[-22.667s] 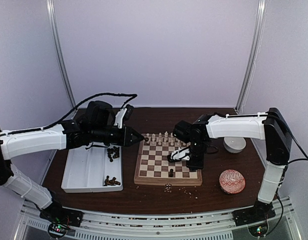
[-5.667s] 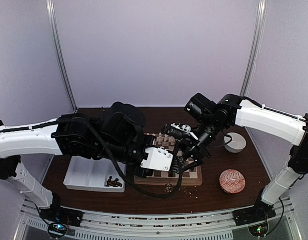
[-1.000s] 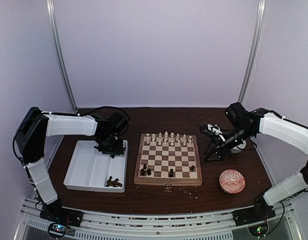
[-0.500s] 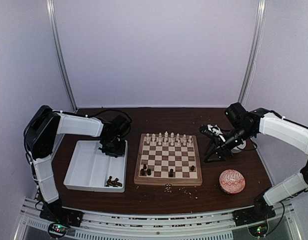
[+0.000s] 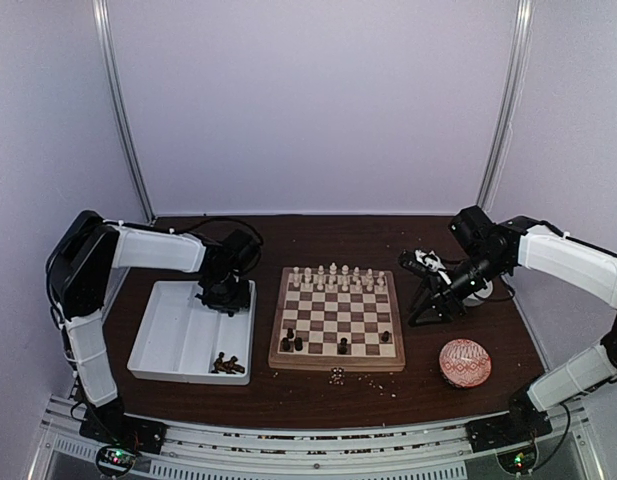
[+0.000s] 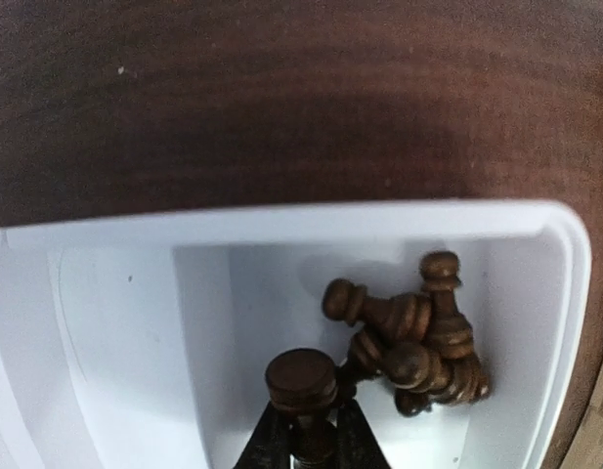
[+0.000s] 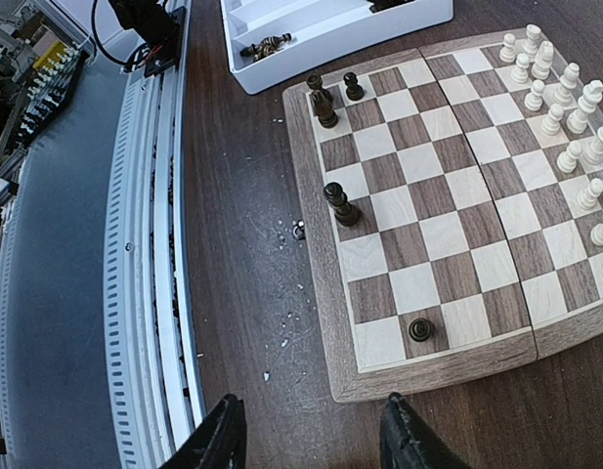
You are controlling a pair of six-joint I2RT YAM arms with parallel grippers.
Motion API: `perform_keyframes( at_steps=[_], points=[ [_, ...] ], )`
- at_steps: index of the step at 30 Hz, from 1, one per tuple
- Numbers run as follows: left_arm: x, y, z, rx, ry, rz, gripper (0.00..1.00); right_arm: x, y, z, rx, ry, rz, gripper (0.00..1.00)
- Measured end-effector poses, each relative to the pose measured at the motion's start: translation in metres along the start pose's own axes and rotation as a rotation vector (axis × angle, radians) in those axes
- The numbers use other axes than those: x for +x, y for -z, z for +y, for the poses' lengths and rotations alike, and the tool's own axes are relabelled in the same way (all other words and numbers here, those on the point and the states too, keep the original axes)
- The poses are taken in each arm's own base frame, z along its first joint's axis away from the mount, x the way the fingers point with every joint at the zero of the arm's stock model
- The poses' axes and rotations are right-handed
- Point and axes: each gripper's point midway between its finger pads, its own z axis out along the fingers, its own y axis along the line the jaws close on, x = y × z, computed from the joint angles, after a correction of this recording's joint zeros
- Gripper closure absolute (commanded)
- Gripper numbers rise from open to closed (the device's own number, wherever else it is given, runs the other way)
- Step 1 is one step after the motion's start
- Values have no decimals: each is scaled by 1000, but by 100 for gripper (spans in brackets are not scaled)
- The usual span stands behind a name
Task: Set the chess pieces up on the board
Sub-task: Pick up the king from the storage box, then pass from the left arm to the right
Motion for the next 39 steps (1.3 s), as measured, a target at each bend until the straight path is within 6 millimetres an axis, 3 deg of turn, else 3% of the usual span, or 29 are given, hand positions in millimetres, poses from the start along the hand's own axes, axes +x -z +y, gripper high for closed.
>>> perform_keyframes(
  at_steps=[4, 10, 18, 24, 31, 39],
  points=[
    [20, 17, 10, 11, -57, 66, 100, 0, 0, 0, -1, -1, 0, 53],
    [31, 70, 7, 151, -164, 99, 100, -2, 1, 2, -8, -1, -5, 53],
    [66, 100, -35, 496, -360, 209, 100, -19, 1, 10, -14, 59, -12, 53],
    [67, 155, -84, 854, -449, 207, 100, -68, 1, 27, 66, 307, 4, 52],
    [64, 220, -142, 1185, -554, 212, 100, -127, -20, 51, 155, 625, 36, 49],
    [89, 249, -171, 1380, -616, 341, 99, -168, -42, 71, 222, 906, 64, 48]
  ],
)
